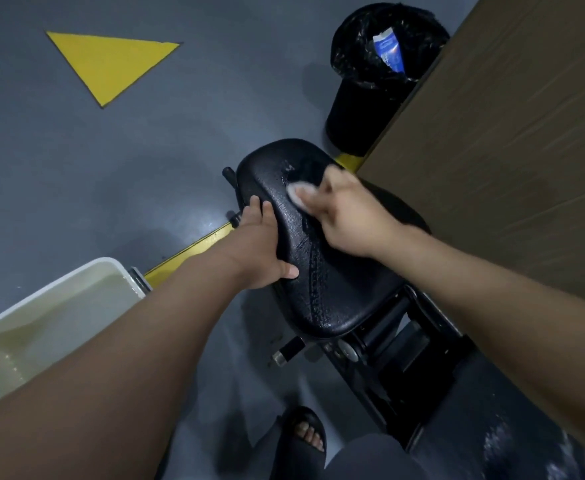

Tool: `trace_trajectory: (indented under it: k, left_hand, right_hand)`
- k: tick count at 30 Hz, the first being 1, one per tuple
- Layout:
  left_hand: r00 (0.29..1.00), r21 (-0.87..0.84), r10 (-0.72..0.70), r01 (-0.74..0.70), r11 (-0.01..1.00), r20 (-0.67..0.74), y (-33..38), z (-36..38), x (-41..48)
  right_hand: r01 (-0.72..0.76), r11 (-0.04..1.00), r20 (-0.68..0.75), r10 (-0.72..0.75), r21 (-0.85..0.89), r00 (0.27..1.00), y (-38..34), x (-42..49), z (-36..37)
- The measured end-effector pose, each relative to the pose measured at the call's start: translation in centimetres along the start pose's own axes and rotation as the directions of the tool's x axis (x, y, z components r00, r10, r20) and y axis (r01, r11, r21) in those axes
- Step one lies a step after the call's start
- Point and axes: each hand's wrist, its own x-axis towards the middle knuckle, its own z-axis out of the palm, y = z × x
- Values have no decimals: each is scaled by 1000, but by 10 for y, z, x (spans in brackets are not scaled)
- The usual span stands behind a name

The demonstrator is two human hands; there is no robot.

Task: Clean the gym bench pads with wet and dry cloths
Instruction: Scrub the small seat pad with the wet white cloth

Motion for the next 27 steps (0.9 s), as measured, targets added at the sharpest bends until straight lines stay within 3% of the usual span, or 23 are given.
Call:
trace_trajectory:
  k: [3, 7, 10, 12, 17, 22, 25, 27]
  left_hand:
    - [1000, -4, -7, 8, 1000, 15, 2, 1, 2]
    - [1000, 7, -5, 5, 1000, 17, 1, 5, 7]
    - [1000, 3, 11, -11, 1000, 19, -4, 5, 7]
    - [999, -2, 32, -32, 999, 23, -8, 4, 7]
    - [997, -29, 61, -60, 998, 45, -18, 1, 8]
    - [998, -43, 53, -52, 998, 24, -18, 2, 12]
    - [999, -63, 40, -39, 997, 8, -15, 3, 12]
    - [1000, -73, 29, -29, 997, 2, -13, 3, 11]
  right_hand:
    - [149, 988, 100, -153, 50, 983, -2, -38, -8]
    - [-29, 997, 51, 32, -66, 998, 20, 8, -8]
    - [-179, 982, 27, 181, -56, 983, 29, 51, 0]
    - [-172, 984, 14, 173, -49, 985, 25, 51, 7]
    - [48, 999, -13, -48, -14, 999, 18, -7, 2]
    - [-57, 998, -37, 56, -35, 998, 19, 34, 11]
    - [-153, 986, 43, 156, -71, 987, 18, 75, 13]
    - [-122, 990, 80, 128, -76, 988, 15, 71, 12]
